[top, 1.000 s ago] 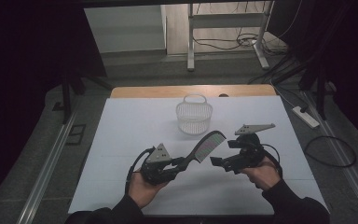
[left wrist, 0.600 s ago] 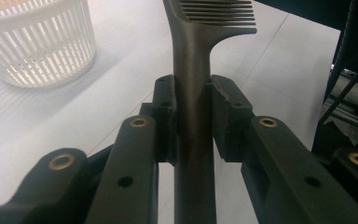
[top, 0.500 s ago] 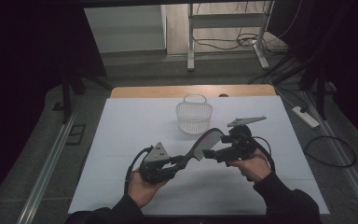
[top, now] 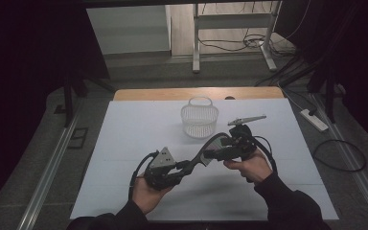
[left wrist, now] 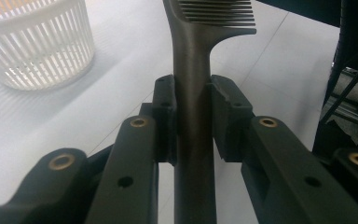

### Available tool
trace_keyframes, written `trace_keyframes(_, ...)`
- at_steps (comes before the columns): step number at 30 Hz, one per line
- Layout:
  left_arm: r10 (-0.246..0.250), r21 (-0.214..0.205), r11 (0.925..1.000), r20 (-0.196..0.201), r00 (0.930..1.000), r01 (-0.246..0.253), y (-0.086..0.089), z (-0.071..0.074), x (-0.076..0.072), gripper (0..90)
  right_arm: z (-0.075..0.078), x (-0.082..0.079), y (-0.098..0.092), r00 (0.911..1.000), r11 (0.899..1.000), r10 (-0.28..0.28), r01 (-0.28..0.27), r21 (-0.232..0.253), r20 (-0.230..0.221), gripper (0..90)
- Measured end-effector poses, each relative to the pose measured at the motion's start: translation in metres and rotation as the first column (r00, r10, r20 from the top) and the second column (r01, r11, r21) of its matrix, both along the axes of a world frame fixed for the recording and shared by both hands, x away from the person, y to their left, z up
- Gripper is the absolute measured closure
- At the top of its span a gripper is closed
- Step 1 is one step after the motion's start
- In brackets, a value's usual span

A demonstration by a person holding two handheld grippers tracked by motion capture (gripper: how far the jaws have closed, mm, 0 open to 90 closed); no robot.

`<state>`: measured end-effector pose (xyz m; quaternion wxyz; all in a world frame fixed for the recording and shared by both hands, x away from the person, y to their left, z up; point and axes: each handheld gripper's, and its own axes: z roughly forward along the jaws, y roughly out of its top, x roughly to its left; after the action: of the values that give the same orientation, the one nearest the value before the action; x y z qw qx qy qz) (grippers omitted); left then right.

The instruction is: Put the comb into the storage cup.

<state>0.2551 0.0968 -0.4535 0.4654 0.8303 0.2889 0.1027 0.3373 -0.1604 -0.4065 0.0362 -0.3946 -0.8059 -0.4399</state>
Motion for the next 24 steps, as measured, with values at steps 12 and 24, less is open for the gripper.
trace_keyframes(12, 0.008, 0.015, 0.9999, 0.024, 0.9997, -0.008, -0.001, 0.0, -0.002, 72.3, -0.002, 0.007, -0.016, 0.9975, 0.986, -0.046, 0.054, 0.157, -0.053, 45.6)
trace_keyframes(24, 0.006, 0.036, 0.9993, 0.034, 0.9994, -0.007, -0.003, -0.001, -0.002, 72.3, -0.007, 0.014, -0.027, 0.9922, 0.966, -0.047, 0.075, 0.247, -0.116, 69.9)
